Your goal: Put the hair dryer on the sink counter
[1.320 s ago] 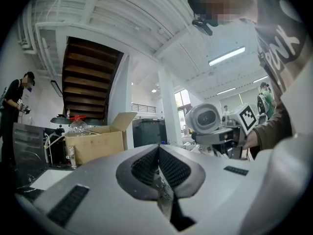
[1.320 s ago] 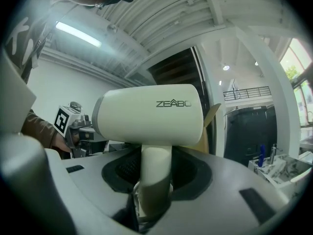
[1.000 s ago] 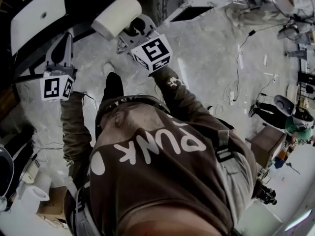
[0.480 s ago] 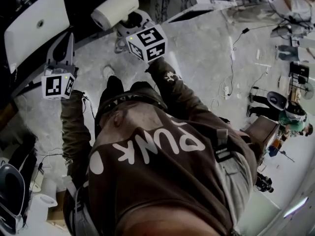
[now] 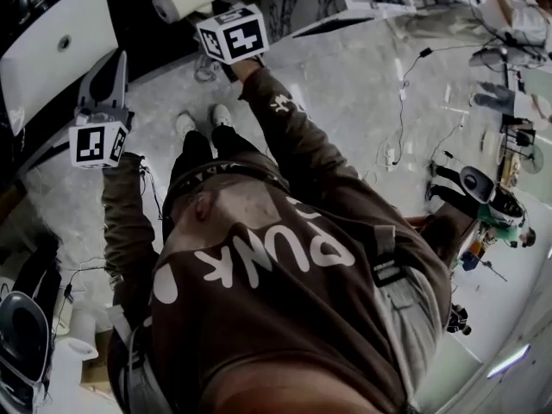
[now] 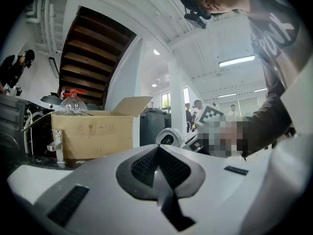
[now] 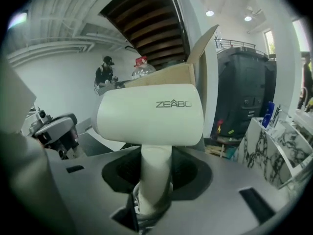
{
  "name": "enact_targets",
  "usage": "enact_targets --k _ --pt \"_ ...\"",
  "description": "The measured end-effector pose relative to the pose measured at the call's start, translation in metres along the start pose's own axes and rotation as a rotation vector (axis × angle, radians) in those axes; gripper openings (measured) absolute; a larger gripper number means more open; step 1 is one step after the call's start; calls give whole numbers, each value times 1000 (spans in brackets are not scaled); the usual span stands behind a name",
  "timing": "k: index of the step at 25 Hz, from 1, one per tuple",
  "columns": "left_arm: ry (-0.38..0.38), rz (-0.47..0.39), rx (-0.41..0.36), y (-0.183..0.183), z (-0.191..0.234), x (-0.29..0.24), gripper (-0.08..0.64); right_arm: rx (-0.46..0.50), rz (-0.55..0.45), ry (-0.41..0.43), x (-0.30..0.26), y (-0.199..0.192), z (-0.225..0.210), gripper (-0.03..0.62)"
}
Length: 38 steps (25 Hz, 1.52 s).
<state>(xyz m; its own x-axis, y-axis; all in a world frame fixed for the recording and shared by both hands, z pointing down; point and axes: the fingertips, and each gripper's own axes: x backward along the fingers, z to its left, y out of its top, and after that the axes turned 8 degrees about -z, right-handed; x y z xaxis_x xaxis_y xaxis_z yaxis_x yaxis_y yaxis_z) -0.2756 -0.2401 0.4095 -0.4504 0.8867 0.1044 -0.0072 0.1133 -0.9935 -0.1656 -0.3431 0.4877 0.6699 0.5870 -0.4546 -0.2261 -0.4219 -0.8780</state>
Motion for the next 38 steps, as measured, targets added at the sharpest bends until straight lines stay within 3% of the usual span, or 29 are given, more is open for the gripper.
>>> enact_targets --k 11,22,33,38 --pt "37 3 -12 -2 9 -29 -3 -45 248 12 -72 -23 -28 153" --pt "45 6 -11 -2 17 -44 -3 -106 412 -3 -105 -51 -44 159" --pt "52 9 -12 -3 23 -47 -3 -102 487 -25 -119 -71 -53 170" --pt "49 6 -15 0 22 -52 -3 -118 468 -38 -110 -65 -58 195"
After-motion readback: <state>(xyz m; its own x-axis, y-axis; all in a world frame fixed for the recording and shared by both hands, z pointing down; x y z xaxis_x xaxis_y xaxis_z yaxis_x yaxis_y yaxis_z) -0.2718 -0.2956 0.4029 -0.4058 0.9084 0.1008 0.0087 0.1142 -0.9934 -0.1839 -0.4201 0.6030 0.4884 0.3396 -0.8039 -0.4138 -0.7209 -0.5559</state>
